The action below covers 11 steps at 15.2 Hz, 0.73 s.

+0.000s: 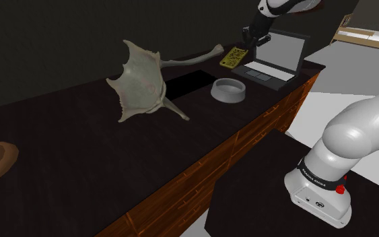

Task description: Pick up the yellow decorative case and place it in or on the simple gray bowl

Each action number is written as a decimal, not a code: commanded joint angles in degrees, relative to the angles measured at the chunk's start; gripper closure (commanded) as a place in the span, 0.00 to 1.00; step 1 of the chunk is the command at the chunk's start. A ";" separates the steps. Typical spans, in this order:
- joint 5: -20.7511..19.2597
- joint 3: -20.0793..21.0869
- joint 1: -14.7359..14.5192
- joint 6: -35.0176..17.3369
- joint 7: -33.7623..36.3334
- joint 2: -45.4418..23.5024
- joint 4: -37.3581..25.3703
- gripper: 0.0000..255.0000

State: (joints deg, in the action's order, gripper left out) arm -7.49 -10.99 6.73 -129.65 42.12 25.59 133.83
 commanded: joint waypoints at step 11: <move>-1.20 1.47 0.27 -6.86 2.86 1.98 9.02 1.00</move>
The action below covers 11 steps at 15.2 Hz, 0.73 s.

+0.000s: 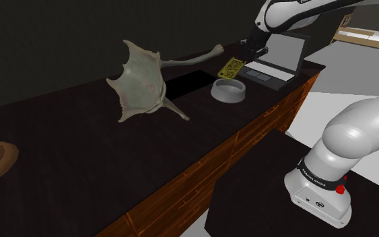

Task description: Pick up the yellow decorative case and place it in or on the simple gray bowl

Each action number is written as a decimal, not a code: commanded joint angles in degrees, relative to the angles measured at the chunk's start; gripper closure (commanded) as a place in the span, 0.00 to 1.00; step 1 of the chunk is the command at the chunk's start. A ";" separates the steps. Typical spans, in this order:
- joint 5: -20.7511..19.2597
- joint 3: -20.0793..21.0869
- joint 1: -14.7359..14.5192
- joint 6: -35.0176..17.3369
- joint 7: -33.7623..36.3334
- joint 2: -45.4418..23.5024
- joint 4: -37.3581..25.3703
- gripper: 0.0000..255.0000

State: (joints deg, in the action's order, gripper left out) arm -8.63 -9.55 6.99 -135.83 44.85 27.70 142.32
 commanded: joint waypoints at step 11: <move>-0.80 -0.55 0.36 -10.21 0.69 -3.85 6.35 1.00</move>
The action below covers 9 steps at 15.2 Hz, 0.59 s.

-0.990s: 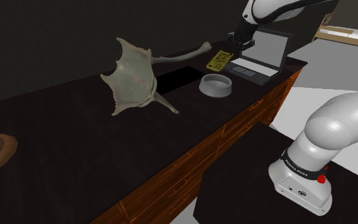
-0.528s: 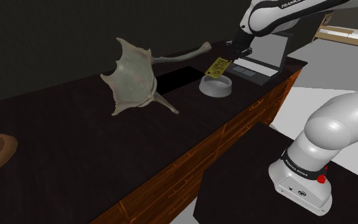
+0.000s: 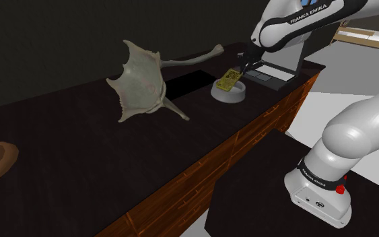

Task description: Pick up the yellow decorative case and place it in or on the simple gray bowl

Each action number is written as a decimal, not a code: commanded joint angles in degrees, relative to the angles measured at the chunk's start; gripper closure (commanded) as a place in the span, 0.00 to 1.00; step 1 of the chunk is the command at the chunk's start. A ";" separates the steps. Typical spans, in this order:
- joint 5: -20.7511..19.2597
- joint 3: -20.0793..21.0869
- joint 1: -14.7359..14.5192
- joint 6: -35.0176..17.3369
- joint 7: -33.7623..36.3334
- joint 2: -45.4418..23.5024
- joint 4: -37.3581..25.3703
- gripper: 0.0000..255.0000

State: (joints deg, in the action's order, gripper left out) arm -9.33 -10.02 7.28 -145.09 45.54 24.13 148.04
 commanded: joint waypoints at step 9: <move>-0.10 -0.09 0.06 -0.95 0.01 -0.29 0.63 0.00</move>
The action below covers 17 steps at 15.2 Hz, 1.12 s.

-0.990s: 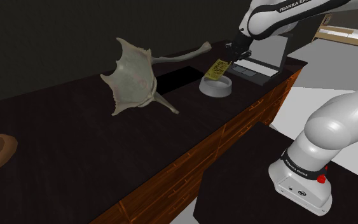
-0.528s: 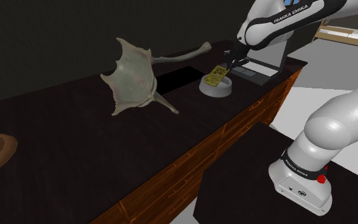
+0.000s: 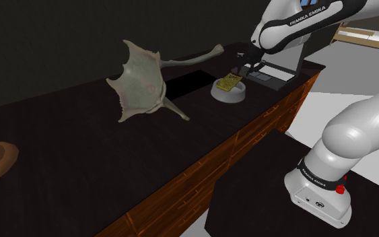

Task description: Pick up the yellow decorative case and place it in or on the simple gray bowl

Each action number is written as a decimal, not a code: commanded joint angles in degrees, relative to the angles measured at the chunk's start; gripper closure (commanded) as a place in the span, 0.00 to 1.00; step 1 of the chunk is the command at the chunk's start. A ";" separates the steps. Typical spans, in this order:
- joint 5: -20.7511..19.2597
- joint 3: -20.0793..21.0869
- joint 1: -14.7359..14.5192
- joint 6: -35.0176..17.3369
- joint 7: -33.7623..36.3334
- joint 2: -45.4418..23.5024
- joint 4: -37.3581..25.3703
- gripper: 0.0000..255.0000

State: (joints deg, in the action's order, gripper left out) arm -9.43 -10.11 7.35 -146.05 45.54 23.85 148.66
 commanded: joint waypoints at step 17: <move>0.17 0.98 0.07 8.49 0.02 6.64 -1.80 0.00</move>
